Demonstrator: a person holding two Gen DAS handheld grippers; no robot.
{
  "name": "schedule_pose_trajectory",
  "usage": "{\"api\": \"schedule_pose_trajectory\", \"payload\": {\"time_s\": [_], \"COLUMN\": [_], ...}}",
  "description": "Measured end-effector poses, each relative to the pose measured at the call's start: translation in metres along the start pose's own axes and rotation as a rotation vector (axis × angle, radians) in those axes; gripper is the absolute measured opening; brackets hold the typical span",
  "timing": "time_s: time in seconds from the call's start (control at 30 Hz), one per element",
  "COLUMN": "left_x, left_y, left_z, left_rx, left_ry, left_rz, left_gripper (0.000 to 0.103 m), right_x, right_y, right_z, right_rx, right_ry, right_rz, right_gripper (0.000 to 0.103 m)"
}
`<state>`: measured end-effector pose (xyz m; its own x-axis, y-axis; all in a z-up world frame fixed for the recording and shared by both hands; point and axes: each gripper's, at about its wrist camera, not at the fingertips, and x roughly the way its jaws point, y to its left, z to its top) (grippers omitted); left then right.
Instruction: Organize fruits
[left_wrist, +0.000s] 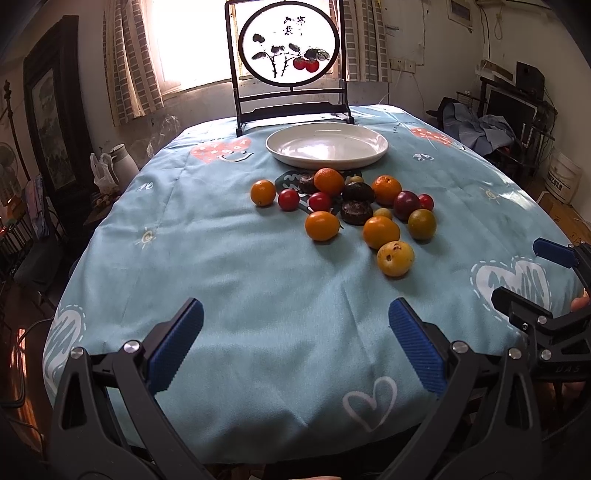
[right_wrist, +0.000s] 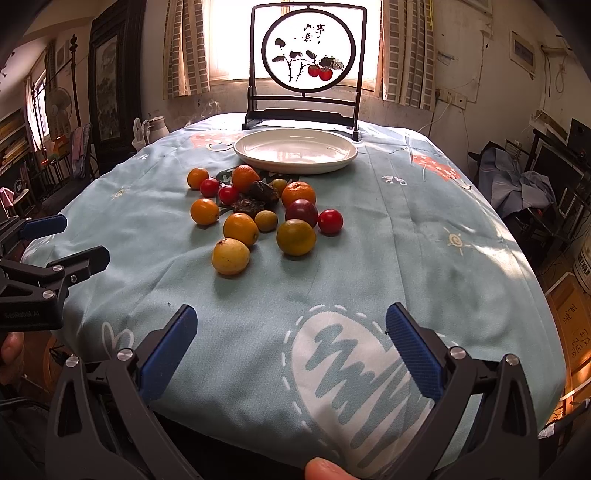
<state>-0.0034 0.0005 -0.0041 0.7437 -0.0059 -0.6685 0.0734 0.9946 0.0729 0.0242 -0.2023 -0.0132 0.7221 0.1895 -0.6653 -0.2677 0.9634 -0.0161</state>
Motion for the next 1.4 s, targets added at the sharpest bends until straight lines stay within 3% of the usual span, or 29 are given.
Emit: {"api": "schedule_pose_trajectory", "payload": {"time_s": [1.4], "left_x": [0.0056], "left_y": [-0.0068], "left_z": [-0.0083], "left_rx": [0.006], "left_ry": [0.017], "left_rz": [-0.012], "left_gripper": [0.101], "right_x": [0.0022], "right_y": [0.0024], "right_z": [-0.0002], "right_rx": [-0.007], "right_ry": [0.006], "right_rz": [0.0], "right_gripper": [0.102]}}
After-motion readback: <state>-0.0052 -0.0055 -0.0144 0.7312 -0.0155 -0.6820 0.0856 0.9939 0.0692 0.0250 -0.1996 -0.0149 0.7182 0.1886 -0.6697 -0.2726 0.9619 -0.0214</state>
